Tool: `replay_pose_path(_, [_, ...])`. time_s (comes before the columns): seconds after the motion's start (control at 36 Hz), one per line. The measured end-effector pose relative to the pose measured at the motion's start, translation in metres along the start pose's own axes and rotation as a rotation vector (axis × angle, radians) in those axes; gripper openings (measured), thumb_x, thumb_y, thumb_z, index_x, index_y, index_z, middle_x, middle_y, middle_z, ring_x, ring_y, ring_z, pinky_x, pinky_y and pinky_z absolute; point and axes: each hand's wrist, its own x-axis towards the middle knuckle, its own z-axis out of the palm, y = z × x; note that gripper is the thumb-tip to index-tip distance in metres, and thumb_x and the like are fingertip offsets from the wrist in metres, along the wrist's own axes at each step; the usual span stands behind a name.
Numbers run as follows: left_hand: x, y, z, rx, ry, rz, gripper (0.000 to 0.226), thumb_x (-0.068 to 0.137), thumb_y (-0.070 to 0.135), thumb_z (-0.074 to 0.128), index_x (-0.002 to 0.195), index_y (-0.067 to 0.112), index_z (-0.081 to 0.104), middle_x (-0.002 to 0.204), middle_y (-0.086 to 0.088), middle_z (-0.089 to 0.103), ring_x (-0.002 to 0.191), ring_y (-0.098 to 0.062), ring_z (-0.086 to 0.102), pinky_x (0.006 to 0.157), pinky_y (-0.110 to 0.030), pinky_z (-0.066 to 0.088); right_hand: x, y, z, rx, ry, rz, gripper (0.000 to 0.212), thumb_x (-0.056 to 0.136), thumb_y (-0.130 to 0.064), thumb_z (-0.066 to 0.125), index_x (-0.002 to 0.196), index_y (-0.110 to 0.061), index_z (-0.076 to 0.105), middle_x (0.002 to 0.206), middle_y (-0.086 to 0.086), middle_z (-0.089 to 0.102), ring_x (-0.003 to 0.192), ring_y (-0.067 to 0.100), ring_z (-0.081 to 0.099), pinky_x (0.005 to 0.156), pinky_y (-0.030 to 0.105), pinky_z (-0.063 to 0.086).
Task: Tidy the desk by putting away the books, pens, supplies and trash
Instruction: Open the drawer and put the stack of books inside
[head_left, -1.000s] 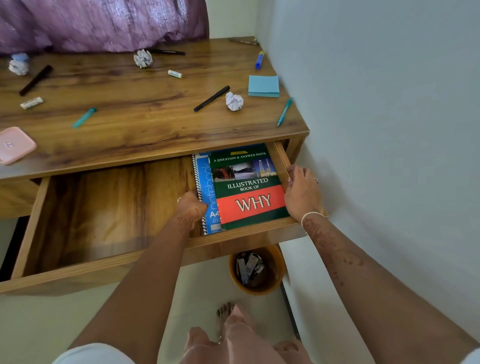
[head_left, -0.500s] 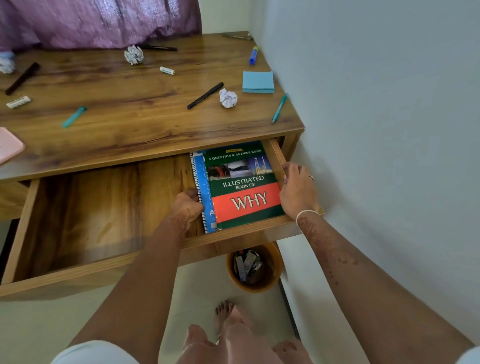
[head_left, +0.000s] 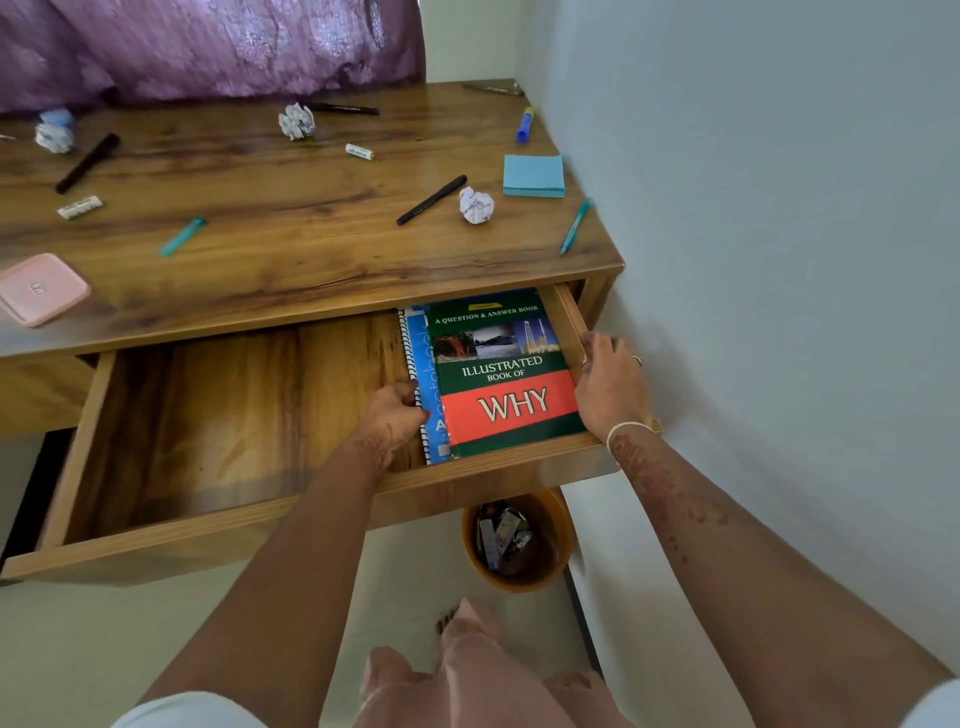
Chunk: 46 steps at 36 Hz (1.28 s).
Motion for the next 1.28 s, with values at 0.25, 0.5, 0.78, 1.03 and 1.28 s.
replay_pose_path(0.25, [-0.036,0.007,-0.002,0.108,-0.148,0.070,0.057,0.094,0.014,0.059,0.147,0.013,0.038,0.150,-0.010,0.041,0.136,-0.024,0.041,0.110,-0.040,0.037,-0.011,-0.009,-0.012,-0.076,-0.052,0.020,0.048,0.093,-0.029,0.058,0.139,-0.019,0.045,0.136,0.013,0.044,0.122,0.029,0.049,0.095,0.044,0.051])
replay_pose_path(0.5, [-0.083,-0.004,-0.049,0.001,0.134,0.162,0.032,0.095,0.012,0.057,0.127,0.014,0.055,0.113,0.002,0.061,0.079,-0.002,0.057,0.052,-0.013,0.046,-0.052,-0.054,-0.001,-0.099,-0.047,-0.158,0.047,0.088,-0.031,0.066,0.130,-0.021,0.050,0.140,0.009,0.041,0.128,0.027,0.044,0.101,0.042,0.045])
replay_pose_path(0.78, [-0.138,-0.042,-0.148,-0.096,0.421,0.216,0.025,0.094,0.009,0.058,0.118,0.016,0.061,0.113,0.003,0.063,0.100,-0.007,0.057,0.082,-0.015,0.042,-0.094,-0.164,0.027,0.045,-0.217,-0.399,0.042,0.090,-0.024,0.058,0.131,-0.018,0.049,0.133,0.007,0.042,0.122,0.027,0.045,0.101,0.040,0.040])
replay_pose_path(1.03, [-0.162,-0.077,-0.272,-0.255,0.604,0.243,0.017,0.093,0.008,0.058,0.109,0.010,0.063,0.100,0.004,0.066,0.094,-0.009,0.062,0.077,-0.012,0.050,-0.139,-0.311,0.071,0.155,-0.352,-0.629,0.039,0.094,-0.026,0.054,0.132,-0.022,0.049,0.132,0.002,0.048,0.124,0.024,0.044,0.102,0.037,0.040])
replay_pose_path(1.28, [-0.167,-0.145,-0.438,-0.367,0.705,0.287,0.017,0.090,-0.001,0.058,0.091,0.013,0.068,0.092,-0.004,0.071,0.084,-0.018,0.065,0.085,-0.036,0.055,-0.202,-0.494,0.143,0.382,-0.489,-0.625,0.019,0.094,-0.038,0.049,0.103,-0.026,0.063,0.100,-0.004,0.071,0.096,0.021,0.064,0.089,0.038,0.049])
